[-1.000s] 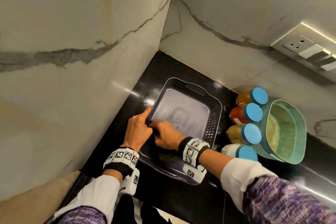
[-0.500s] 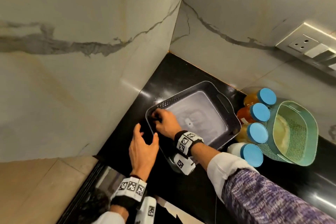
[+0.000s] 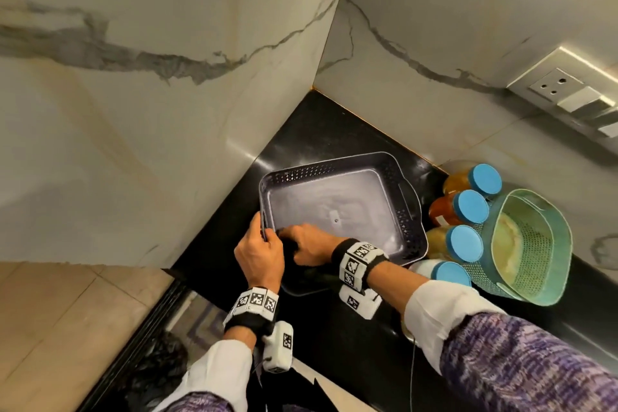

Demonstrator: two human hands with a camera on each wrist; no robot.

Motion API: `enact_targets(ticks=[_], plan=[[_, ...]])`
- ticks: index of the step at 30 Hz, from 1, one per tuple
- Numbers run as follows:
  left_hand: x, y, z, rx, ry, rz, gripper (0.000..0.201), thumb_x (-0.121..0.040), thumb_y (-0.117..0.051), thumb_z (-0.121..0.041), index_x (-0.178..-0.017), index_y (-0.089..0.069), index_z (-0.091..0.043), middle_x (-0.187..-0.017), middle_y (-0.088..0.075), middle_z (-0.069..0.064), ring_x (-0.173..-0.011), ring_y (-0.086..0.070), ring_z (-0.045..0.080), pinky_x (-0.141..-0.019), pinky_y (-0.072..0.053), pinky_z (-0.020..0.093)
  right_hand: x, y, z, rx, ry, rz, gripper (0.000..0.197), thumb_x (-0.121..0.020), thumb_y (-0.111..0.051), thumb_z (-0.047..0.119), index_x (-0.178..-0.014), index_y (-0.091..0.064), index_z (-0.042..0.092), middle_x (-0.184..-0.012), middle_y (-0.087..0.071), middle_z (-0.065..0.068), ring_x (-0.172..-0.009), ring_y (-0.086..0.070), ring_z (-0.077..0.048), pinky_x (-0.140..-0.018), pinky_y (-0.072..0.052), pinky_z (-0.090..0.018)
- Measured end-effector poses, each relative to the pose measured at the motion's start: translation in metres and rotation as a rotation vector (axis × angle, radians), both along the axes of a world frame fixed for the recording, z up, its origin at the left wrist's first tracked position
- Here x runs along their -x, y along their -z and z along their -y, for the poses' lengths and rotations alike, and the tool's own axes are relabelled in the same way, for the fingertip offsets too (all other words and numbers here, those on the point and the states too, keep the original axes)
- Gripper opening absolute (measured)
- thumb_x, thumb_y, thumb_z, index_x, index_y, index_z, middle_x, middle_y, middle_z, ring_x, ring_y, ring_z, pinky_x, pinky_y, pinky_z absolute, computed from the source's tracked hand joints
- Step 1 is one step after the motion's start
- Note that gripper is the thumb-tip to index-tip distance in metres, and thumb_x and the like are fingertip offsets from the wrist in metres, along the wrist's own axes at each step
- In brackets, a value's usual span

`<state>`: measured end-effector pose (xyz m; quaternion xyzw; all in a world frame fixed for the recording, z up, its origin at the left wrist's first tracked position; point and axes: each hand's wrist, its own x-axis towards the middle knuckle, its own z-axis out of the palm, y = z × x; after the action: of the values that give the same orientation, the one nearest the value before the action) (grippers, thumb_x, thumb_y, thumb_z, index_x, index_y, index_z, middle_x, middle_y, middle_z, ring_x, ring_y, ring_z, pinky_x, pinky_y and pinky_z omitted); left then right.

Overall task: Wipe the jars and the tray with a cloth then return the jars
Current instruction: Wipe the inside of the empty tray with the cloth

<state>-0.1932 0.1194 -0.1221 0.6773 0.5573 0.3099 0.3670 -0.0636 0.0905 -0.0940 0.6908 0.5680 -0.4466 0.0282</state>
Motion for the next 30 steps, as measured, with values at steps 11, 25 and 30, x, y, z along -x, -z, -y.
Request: enact_targets(ticks=[11,25,30], plan=[[-0.003,-0.002,-0.034,0.037,-0.072,0.005,0.028,-0.081,-0.073,-0.009,-0.109,-0.075,-0.012,-0.089,-0.079,0.015,-0.08,-0.075,0.036,-0.073,-0.058,0.042,-0.068,-0.078,0.028,-0.029,0.242,-0.193,0.028,-0.095,-0.073,0.015,-0.124,-0.072,0.015,-0.109,-0.072,0.006,-0.096,-0.063,-0.009,-0.085,-0.045,-0.02],[-0.001,0.015,-0.047,-0.031,0.024,0.088,0.015,-0.079,-0.063,0.007,-0.087,-0.076,0.003,-0.107,-0.072,0.013,-0.07,-0.064,0.029,-0.065,-0.05,0.033,-0.076,-0.06,0.12,-0.034,0.904,0.226,0.029,-0.091,-0.071,0.025,-0.117,-0.075,0.014,-0.108,-0.076,-0.013,-0.106,-0.07,-0.034,-0.097,-0.056,-0.044],[0.007,0.007,-0.042,-0.224,0.055,0.156,0.016,-0.081,-0.052,0.005,-0.078,-0.068,0.007,-0.111,-0.069,0.015,-0.076,-0.065,0.03,-0.07,-0.05,0.03,-0.065,-0.041,0.11,-0.135,0.844,0.605,0.03,-0.092,-0.063,0.019,-0.118,-0.066,0.007,-0.119,-0.066,-0.018,-0.11,-0.064,-0.04,-0.091,-0.053,-0.046]])
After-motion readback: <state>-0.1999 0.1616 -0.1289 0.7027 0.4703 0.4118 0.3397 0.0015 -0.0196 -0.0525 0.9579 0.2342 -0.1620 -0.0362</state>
